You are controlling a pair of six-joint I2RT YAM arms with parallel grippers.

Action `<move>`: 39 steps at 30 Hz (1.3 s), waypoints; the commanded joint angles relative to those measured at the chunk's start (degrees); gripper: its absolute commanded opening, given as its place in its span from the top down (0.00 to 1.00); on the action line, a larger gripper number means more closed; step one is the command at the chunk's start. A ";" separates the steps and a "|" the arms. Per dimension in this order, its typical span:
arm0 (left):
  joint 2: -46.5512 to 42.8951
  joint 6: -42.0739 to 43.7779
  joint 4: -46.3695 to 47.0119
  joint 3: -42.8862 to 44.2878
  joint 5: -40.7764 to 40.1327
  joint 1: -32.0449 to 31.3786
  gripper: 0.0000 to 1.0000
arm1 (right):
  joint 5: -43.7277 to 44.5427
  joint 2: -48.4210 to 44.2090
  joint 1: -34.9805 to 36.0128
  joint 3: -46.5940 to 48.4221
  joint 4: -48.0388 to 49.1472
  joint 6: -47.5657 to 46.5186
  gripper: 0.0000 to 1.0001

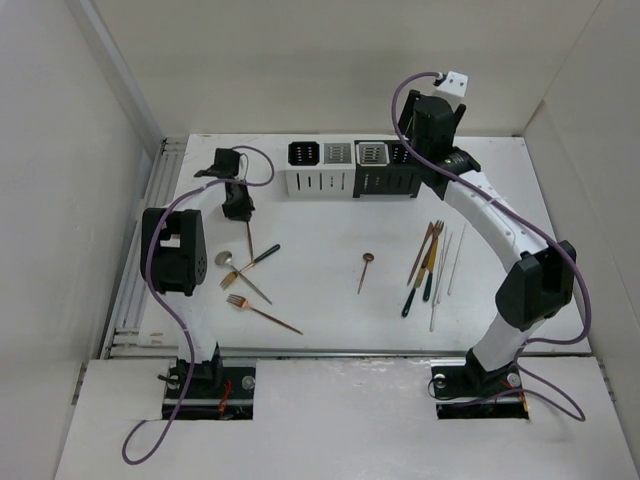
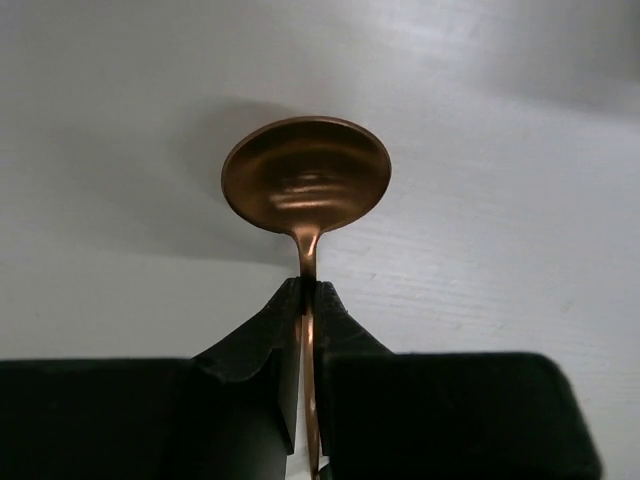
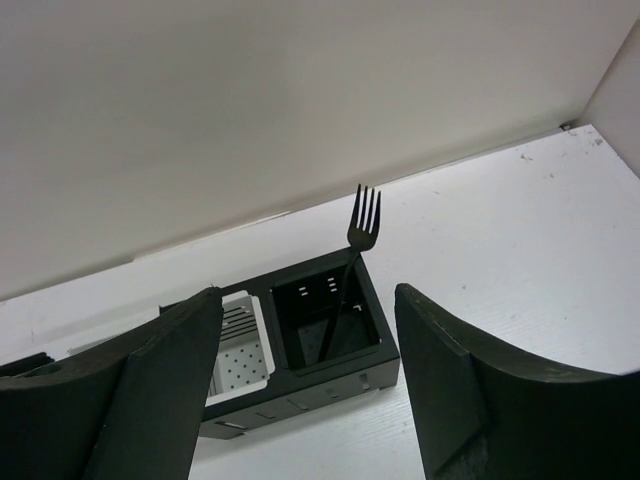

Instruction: Sort the eating utensils into containers

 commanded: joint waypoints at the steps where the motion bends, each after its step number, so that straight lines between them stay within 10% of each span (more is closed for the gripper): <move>1: -2.95 0.17 3.67 8.65 3.49 0.42 1.00 | 0.59 -2.37 0.13 1.33 1.69 -1.08 0.25; 8: -3.66 7.37 11.67 24.83 7.81 -1.07 1.00 | -3.89 -2.90 0.13 0.29 1.69 -1.61 0.25; 23: 0.72 18.10 70.46 13.32 7.81 -12.41 1.00 | -7.06 -4.56 1.19 -3.32 2.22 -0.47 0.28; 36: 3.20 19.18 72.07 11.49 4.29 -12.41 1.00 | -8.11 -5.98 1.19 -5.69 2.22 -0.47 0.28; 39: 3.20 16.88 66.80 9.30 4.29 -12.41 0.82 | -9.51 -5.98 1.19 -5.69 2.22 -1.34 0.26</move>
